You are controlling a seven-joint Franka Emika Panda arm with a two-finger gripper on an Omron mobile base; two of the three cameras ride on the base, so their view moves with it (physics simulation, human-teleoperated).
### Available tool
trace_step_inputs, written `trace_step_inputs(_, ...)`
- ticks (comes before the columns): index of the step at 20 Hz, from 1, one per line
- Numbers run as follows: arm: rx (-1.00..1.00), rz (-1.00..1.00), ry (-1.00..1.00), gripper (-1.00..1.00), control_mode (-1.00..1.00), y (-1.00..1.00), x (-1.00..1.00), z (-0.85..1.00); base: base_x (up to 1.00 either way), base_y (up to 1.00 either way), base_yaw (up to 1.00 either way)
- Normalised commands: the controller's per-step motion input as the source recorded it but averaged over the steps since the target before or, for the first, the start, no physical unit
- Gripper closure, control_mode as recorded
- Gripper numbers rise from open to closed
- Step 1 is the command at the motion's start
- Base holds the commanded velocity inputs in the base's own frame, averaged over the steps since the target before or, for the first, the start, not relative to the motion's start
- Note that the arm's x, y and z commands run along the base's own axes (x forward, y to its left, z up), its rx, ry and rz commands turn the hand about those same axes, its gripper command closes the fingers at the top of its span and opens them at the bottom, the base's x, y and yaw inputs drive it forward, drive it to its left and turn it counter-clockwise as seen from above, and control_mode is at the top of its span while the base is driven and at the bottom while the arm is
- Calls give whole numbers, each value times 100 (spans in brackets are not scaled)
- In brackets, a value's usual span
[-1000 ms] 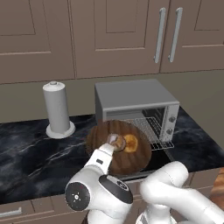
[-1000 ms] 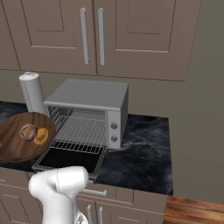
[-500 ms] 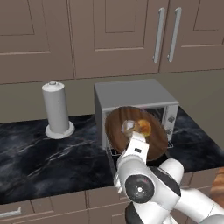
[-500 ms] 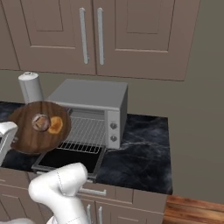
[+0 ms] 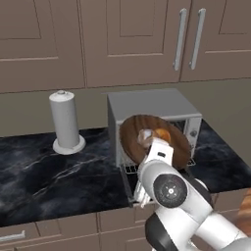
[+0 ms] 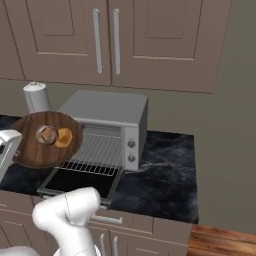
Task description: Pick up the heated bread from the toaster oven and place it in the bowl. Then move the bread bowl to the dining counter.
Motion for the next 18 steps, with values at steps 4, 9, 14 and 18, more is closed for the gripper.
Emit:
trace_step_inputs(4, 0, 0, 0, 100, 100, 0, 0, 0, -64, 0, 79)
trace_step_inputs(9, 0, 0, 0, 100, 100, 0, 0, 0, -18, 0, 100)
trace_step_inputs(14, 0, 0, 0, 100, 100, 0, 0, 0, -2, 0, 100)
trace_step_inputs(18, 0, 0, 0, 100, 100, 0, 0, 0, 0, 0, 100)
